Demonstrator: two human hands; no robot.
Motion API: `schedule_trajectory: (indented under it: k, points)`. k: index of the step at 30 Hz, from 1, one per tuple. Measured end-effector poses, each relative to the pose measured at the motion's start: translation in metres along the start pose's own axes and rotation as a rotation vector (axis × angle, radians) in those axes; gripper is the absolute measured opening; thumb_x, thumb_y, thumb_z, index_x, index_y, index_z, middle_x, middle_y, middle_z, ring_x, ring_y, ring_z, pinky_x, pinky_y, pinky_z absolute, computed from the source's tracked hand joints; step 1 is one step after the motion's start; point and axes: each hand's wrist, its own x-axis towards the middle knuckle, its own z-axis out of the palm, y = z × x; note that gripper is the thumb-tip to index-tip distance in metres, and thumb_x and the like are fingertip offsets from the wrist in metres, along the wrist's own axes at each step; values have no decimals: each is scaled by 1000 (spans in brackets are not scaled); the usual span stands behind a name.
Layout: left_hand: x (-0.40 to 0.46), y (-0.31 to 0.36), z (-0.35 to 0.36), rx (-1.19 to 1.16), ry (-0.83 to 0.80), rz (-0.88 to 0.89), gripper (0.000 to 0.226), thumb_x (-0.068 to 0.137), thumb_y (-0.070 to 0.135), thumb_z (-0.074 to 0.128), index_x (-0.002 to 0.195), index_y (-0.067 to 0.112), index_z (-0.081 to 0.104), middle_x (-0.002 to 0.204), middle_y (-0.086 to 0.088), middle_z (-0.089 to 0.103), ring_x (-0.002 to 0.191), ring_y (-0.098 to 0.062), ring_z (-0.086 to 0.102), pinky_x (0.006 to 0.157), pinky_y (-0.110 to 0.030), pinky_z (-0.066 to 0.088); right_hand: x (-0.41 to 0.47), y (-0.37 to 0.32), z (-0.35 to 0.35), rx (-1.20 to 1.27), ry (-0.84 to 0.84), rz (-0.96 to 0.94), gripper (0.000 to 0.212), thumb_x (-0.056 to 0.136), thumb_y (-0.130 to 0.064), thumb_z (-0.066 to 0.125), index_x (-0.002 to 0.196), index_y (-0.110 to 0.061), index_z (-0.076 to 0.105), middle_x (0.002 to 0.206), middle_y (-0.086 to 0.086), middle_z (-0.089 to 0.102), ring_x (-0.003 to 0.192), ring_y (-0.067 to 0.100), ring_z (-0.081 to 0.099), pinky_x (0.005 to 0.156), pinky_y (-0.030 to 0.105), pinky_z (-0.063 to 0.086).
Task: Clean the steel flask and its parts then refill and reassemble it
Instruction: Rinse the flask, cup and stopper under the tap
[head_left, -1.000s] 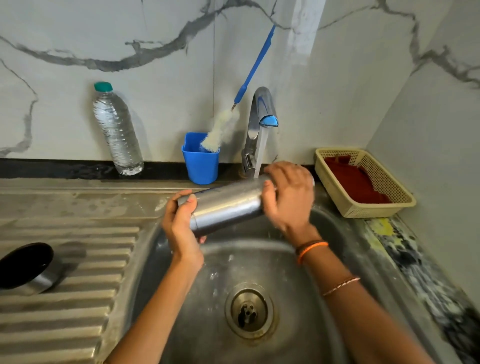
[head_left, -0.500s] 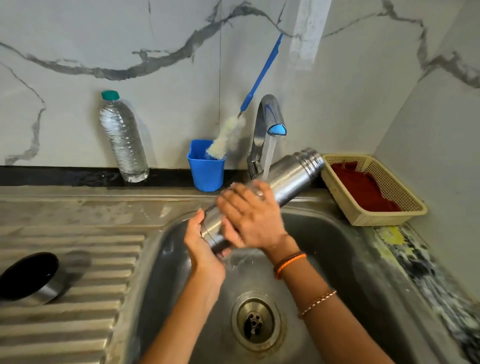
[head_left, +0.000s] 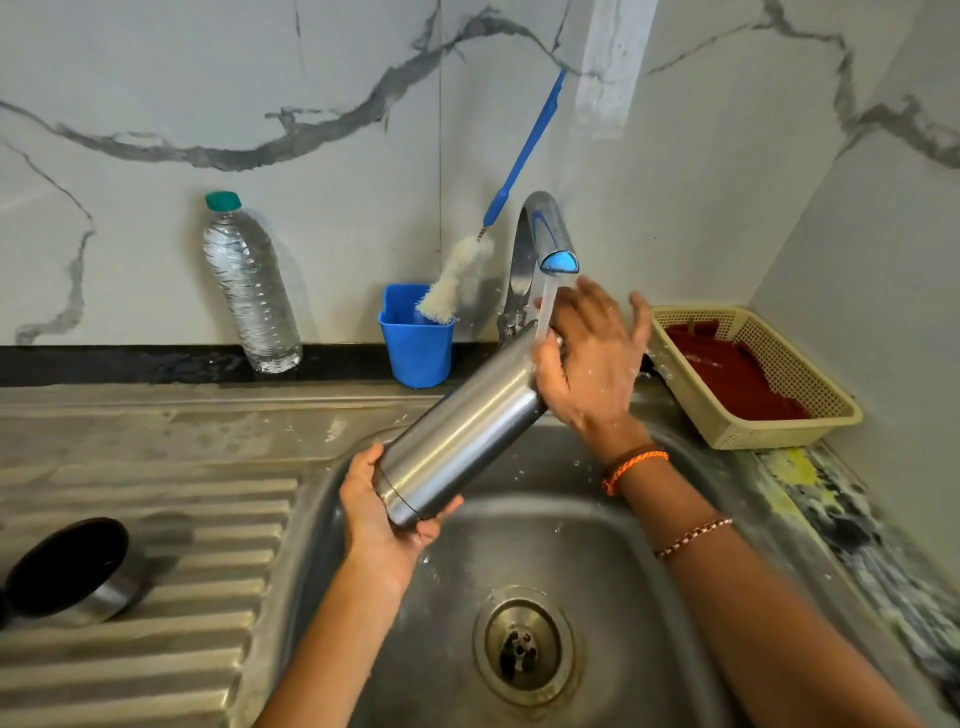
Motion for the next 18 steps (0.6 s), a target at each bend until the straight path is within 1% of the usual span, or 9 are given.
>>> schedule_trajectory:
  k: [2,6,7,9,11,12,14,16,18]
  points:
    - [-1,3,1,32,-3,-37,35,86,47,46,91,15,58,80,-13,63,58,-34,61,31,-9,30,-10,-18,4,-17,-38,18,50,80,-39,34,96,-10,72,108,8,69,119,24,52,106,39,12]
    - [-6,-4,0,80,-25,4,35,86,46,46,87,14,58,61,-7,64,46,-23,58,31,-10,30,-60,-58,10,60,-92,-301,40,80,-37,39,94,-18,71,104,3,69,116,19,49,108,45,14]
    - [-7,-3,-4,94,-28,35,34,87,45,46,88,14,58,65,-8,64,47,-25,58,30,-10,30,-57,-55,8,135,-5,-157,36,80,-36,43,100,-19,68,113,6,65,119,18,44,107,43,16]
    - [-6,3,-13,115,-29,82,30,88,42,47,89,14,58,71,-11,65,45,-28,59,28,-9,29,-35,-42,3,436,226,493,41,81,-29,58,121,-20,55,132,12,45,124,16,34,103,36,25]
    - [-2,11,-17,120,-46,65,28,87,42,48,91,15,58,73,-13,66,44,-31,60,27,-9,29,-7,-28,-11,1089,242,1128,46,79,-15,67,121,-14,49,125,14,47,112,22,47,91,31,40]
    - [-1,13,-17,128,-55,53,28,87,42,50,92,16,58,77,-14,66,49,-32,60,27,-10,30,-1,-19,-15,1404,159,1266,31,79,-10,66,108,-10,55,106,12,58,94,23,57,83,33,47]
    - [-1,8,-14,141,-31,94,25,85,42,52,90,18,58,82,-11,64,63,-32,60,31,-13,34,1,-7,-19,1647,-19,1330,7,80,-3,61,81,-9,58,70,5,66,66,18,62,80,38,50]
    - [0,-3,-15,118,-3,269,22,77,44,57,84,23,58,79,-3,62,68,-26,56,38,-17,36,-5,-6,-15,1702,-43,1324,12,78,-1,62,73,-10,56,62,4,63,61,18,60,79,38,50]
    - [4,-13,-24,150,-3,618,24,67,46,57,85,29,59,84,0,59,74,-25,54,48,-26,40,-5,-16,-9,1527,-31,1424,13,73,-4,68,75,-8,56,68,8,59,66,22,56,76,37,50]
